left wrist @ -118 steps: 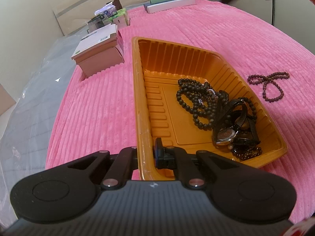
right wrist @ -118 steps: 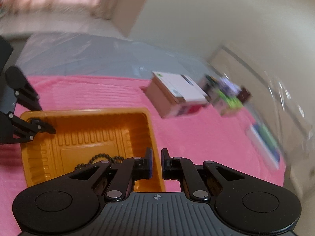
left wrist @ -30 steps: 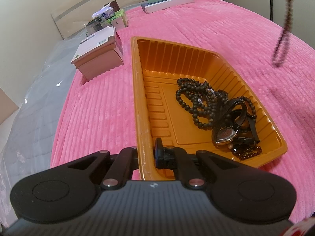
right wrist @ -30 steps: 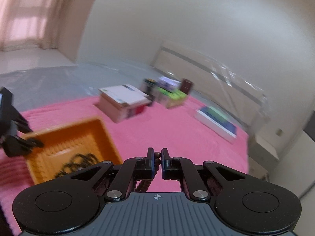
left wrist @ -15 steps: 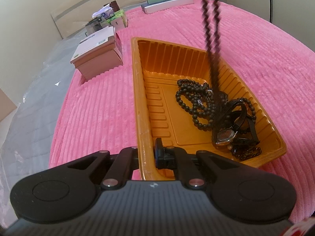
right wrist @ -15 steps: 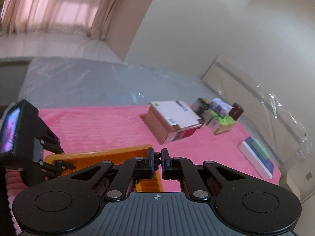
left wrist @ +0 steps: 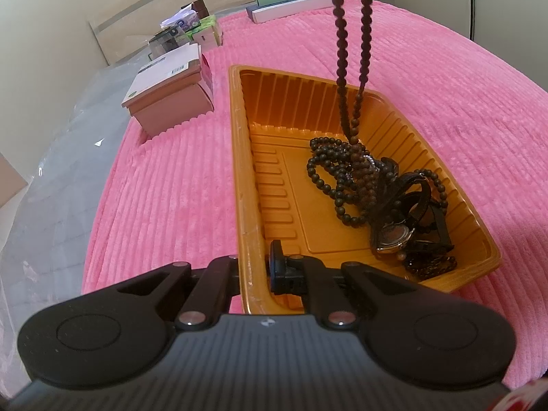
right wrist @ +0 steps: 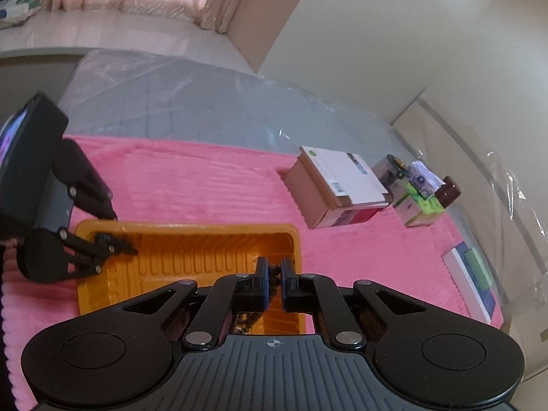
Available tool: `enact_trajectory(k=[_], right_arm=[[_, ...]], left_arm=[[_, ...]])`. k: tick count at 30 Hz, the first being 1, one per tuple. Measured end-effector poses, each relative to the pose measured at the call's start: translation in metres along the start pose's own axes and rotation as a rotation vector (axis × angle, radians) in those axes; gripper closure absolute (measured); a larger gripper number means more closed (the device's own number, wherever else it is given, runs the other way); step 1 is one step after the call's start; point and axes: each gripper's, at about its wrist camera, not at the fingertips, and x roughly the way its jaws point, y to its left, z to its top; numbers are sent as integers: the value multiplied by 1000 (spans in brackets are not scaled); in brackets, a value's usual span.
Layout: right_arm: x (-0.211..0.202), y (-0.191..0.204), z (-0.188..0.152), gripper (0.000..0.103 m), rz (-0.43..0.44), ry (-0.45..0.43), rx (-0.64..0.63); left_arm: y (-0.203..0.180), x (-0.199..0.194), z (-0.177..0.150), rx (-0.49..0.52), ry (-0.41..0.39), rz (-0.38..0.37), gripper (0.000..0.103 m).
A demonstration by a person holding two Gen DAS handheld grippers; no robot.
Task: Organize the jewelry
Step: 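Lift the brown bead bracelet with the right gripper and lower it into the tray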
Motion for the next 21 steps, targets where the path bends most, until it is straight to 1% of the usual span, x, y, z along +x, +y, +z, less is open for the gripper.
enact_trajectory(k=[2, 7, 21], right_arm=[[5, 0, -3, 96, -5, 14, -11], [15, -5, -9, 96, -9, 42, 11], [25, -3, -11, 96, 15, 56, 14]], left_arm=[[0, 0, 0, 0, -1, 0, 99], [1, 1, -1, 0, 0, 2, 100], [1, 2, -1, -3, 2, 1, 100]])
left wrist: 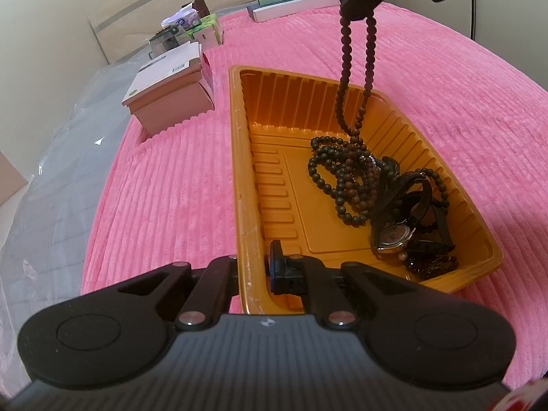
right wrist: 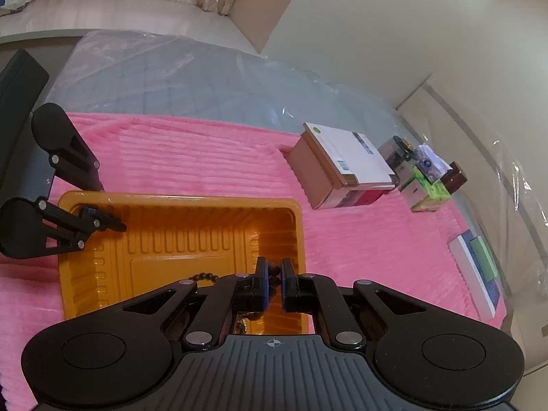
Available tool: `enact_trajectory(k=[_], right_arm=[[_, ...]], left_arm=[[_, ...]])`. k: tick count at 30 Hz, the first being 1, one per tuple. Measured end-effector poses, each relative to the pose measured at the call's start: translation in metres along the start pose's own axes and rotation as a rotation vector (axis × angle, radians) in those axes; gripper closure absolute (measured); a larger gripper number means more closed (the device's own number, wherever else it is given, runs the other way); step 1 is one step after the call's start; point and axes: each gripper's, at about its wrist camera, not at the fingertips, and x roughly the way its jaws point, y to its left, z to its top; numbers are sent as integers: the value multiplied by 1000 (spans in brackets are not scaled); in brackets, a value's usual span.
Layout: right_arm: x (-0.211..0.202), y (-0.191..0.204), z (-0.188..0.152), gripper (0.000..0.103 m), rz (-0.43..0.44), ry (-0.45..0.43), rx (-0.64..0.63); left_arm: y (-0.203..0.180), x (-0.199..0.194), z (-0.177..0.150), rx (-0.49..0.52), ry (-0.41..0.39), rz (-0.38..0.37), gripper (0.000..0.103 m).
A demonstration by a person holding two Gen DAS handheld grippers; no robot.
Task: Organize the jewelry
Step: 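Lift the brown bead bracelet with the right gripper and lower it into the tray, then lower the orange tray onto the bed with the left tool and release it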
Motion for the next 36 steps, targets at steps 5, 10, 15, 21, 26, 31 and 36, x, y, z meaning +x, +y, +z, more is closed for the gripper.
enact_trajectory(k=[5, 10, 15, 21, 26, 31, 36], right_arm=[[5, 3, -1, 96, 29, 17, 4], [8, 5, -1, 96, 42, 16, 5], [9, 5, -1, 96, 48, 11, 28], [4, -12, -4, 95, 45, -17, 164], [-15, -18, -19, 52, 39, -52, 281], [-29, -6, -46, 51, 39, -37, 351], [-44, 7, -75, 51, 40, -39, 479]], left_arm=[[1, 1, -1, -3, 0, -2, 100], [2, 2, -1, -7, 2, -3, 100], [2, 2, -1, -7, 3, -3, 100], [2, 2, -2, -10, 4, -3, 100], [3, 2, -2, -13, 5, -4, 100], [3, 2, -2, -18, 6, -6, 100], [4, 2, -3, -21, 6, -7, 100]])
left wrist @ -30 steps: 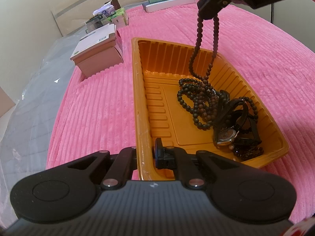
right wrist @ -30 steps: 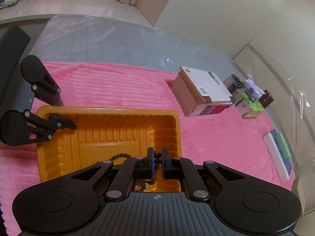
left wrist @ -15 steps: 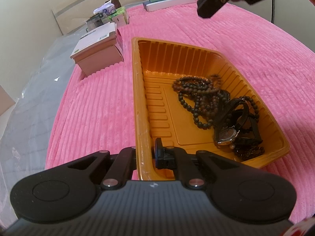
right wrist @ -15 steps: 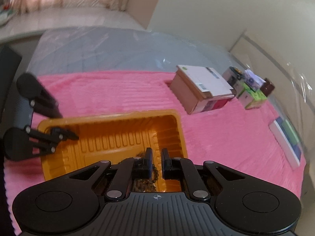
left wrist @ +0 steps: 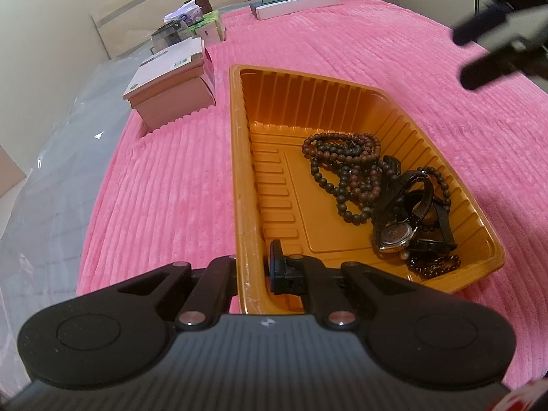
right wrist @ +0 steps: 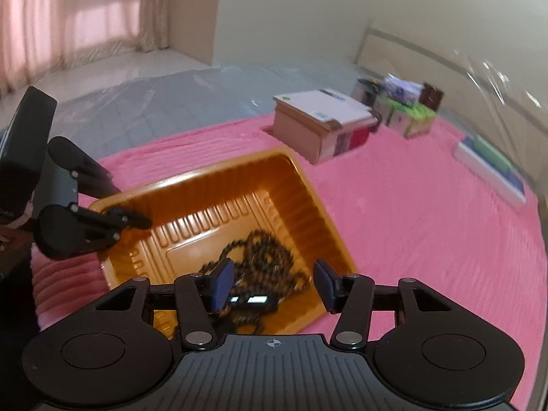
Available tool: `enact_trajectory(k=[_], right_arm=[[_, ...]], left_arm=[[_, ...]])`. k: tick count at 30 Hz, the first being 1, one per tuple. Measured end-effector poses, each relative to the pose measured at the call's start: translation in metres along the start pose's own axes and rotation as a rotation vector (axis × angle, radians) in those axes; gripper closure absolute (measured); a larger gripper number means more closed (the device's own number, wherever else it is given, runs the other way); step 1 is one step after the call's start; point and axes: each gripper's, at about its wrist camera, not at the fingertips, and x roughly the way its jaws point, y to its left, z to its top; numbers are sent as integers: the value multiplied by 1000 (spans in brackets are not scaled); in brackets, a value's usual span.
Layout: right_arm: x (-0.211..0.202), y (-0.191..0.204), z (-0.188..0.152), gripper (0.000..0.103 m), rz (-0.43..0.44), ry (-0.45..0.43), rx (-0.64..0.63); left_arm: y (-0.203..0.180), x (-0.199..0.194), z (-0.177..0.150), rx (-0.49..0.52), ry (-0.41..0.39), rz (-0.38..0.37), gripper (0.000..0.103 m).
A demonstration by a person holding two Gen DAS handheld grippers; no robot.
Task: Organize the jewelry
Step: 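Lower the orange tray onto the bed with the left tool and release it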
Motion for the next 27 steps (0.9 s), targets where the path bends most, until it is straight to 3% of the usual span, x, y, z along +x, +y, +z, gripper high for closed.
enact_trajectory(k=[8, 15, 21, 24, 27], right_arm=[[-32, -6, -64, 51, -48, -18, 298], [-62, -15, -117, 51, -115, 16, 571], [-72, -17, -130, 51, -152, 68, 636], [-79, -20, -129, 51, -145, 47, 677], [-83, -17, -127, 51, -131, 32, 690]], left_arm=[[6, 4, -4, -30, -1, -21, 100], [23, 12, -14, -127, 5, -85, 98], [43, 16, -30, -278, -4, -169, 94], [51, 11, -36, -335, -12, -196, 73], [61, 5, -41, -395, -24, -198, 69]])
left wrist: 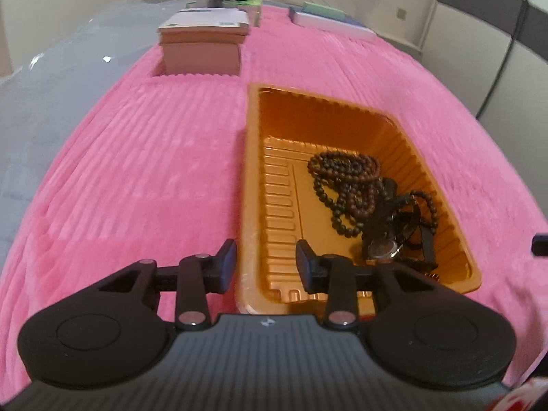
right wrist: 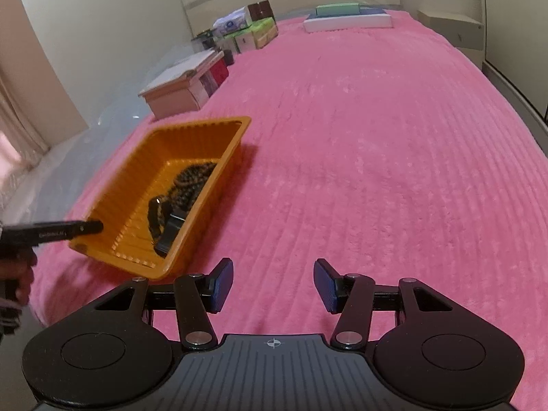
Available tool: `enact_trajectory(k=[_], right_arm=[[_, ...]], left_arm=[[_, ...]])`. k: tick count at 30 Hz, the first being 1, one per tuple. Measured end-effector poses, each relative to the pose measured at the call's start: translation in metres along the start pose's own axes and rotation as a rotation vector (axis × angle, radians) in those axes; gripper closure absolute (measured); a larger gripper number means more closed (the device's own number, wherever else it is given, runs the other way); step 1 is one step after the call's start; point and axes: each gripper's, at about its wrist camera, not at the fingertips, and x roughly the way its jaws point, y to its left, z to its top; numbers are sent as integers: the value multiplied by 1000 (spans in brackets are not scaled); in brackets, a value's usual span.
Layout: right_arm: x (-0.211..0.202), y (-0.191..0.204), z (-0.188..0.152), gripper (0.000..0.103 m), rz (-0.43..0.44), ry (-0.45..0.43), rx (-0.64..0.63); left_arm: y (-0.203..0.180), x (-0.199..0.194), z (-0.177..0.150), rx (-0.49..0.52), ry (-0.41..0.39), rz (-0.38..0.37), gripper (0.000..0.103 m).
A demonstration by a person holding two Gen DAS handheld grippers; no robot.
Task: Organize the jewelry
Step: 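Lower the orange tray onto the bed with the left tool and release it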
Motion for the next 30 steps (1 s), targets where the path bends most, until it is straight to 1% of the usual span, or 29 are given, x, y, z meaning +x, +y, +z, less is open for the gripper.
enact_trajectory(k=[4, 6, 7, 8, 9, 11, 14, 16, 18, 20, 23, 26, 28, 30], right_arm=[[0, 13, -3, 51, 10, -5, 1], [-4, 15, -5, 51, 14, -11, 14], [-5, 16, -7, 51, 13, -16, 19], [-5, 18, -8, 50, 12, -17, 22], [-7, 19, -10, 50, 10, -19, 22], [-10, 22, -13, 50, -4, -28, 21], [-15, 23, -20, 50, -22, -34, 14], [-18, 23, -27, 48, -36, -35, 12], [-21, 23, -34, 47, -44, -35, 8], [-22, 24, -41, 45, -51, -31, 1], [-21, 26, -49, 44, -80, -20, -14], [-21, 27, -55, 44, -106, -12, -20], [-20, 27, -60, 44, -122, -2, -17], [-19, 27, -63, 44, -128, 12, -18]], left_arm=[[9, -19, -3, -63, -45, 17, 69], [7, -30, -6, -80, -71, 19, 67], [5, -35, -7, -78, -83, 25, 61], [2, -40, -9, -78, -94, 39, 53], [-1, -45, -12, -79, -101, 54, 48], [-9, -53, -17, -70, -126, 80, 20], [-23, -61, -25, -24, -140, 96, 6], [-35, -64, -30, 4, -137, 99, 0], [-46, -65, -35, 21, -127, 79, 0], [-59, -65, -41, 47, -107, 31, 0], [-80, -65, -46, 72, -86, 44, 0], [-99, -65, -50, 62, -73, 24, 0], [-112, -63, -53, 60, -55, 31, 1], [-125, -62, -59, 86, -37, 36, 1]])
